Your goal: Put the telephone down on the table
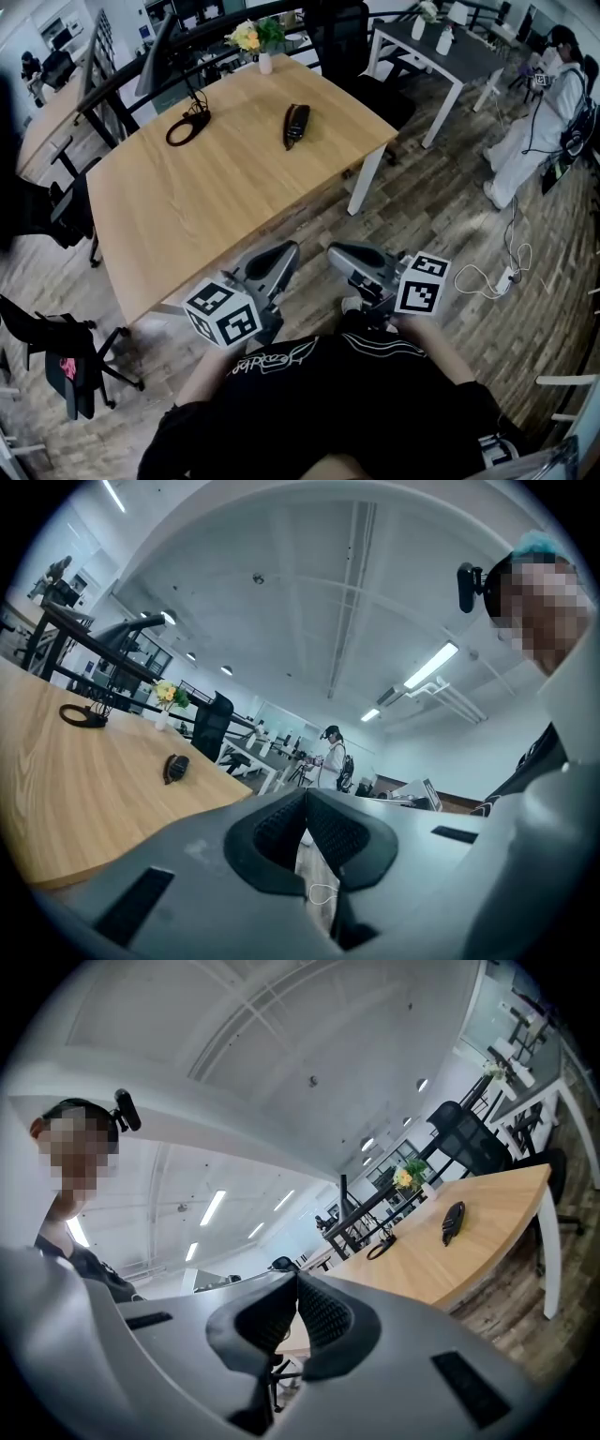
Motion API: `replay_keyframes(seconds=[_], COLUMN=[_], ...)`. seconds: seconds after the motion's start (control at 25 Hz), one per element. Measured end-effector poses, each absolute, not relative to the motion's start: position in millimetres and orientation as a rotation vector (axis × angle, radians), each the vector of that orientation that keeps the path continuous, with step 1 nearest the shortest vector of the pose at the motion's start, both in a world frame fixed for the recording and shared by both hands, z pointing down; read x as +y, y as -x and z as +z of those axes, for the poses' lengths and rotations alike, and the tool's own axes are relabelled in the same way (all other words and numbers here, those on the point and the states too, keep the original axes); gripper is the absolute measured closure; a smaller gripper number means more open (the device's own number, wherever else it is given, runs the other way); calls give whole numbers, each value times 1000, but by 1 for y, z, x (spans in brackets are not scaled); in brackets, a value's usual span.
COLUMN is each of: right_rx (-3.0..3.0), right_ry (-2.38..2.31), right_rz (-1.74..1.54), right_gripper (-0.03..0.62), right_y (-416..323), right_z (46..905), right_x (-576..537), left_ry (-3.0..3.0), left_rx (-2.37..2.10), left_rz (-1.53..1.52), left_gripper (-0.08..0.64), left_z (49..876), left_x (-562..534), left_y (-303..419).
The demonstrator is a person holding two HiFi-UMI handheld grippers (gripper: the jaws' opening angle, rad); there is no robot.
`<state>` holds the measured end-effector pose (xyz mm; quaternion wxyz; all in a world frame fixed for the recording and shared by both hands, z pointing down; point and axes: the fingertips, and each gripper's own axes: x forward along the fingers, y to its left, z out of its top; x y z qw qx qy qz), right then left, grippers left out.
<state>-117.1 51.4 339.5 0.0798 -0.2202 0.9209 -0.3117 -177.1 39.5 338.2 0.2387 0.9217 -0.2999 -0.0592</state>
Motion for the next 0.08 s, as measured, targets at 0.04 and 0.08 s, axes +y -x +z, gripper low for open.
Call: replay_keyframes(seconds=[0.04,0.08], right_rx=[2752,2751], right_ry=[662,664], right_rz=[-933,-934], right_gripper=[552,552], right_y=[119,120], right_z=[340,341], right_x=[51,51], left_ry=[-2523,-2521], left_rx=[-819,-817], left_rz=[-161,-159], left_gripper=[552,552], left_z=[340,341], left_x=[39,39], left_y=[178,179])
